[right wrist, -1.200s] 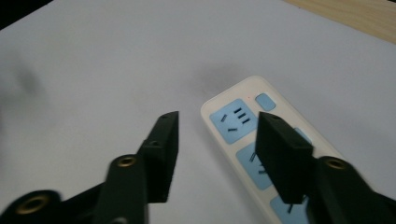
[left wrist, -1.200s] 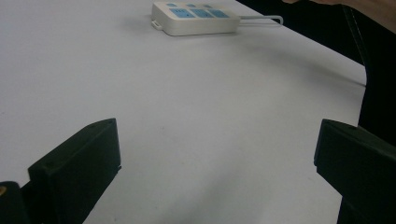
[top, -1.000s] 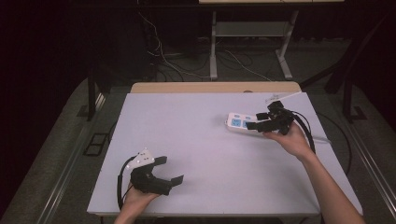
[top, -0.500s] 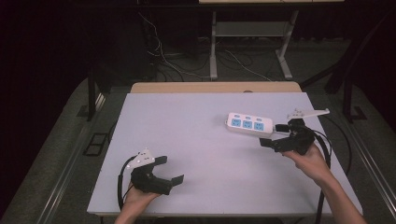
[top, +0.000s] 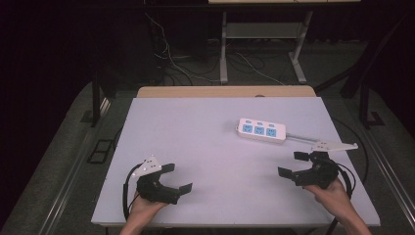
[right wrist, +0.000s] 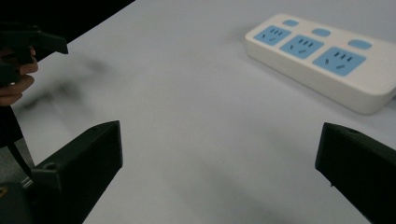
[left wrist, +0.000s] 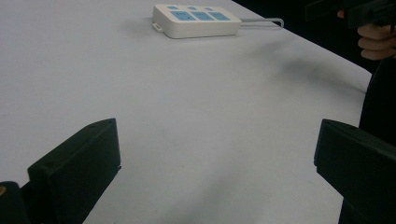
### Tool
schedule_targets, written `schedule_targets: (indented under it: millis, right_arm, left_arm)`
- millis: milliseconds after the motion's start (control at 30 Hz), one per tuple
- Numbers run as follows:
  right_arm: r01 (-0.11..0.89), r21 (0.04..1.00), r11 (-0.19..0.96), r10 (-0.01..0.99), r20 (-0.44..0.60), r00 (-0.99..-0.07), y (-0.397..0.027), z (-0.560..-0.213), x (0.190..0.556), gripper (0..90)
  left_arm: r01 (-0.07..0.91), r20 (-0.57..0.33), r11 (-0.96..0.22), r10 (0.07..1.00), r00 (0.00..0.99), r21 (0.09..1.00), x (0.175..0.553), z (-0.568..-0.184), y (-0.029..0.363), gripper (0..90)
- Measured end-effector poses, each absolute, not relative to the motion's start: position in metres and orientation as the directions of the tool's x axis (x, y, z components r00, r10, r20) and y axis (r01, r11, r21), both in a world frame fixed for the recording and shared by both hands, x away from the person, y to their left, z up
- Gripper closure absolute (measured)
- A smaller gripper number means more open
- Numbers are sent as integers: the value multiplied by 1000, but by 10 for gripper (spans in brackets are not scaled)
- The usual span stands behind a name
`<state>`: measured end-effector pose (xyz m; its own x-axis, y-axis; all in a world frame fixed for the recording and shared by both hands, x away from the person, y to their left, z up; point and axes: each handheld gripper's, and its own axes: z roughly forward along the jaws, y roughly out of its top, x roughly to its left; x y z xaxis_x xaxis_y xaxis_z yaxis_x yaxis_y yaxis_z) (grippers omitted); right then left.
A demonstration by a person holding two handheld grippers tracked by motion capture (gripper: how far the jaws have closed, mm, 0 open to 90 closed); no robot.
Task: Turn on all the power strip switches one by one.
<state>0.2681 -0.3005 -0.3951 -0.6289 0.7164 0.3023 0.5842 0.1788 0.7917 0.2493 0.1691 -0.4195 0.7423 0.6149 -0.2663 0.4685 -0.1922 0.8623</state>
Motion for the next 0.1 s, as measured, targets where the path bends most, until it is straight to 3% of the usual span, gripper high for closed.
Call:
schedule_targets:
  millis: [100]
  right_arm:
    - [594,788,164,720,316,-618,-303,-404,261,7]
  left_arm:
    - [468,-264,-197,614,744,862,249,-420,169,0]
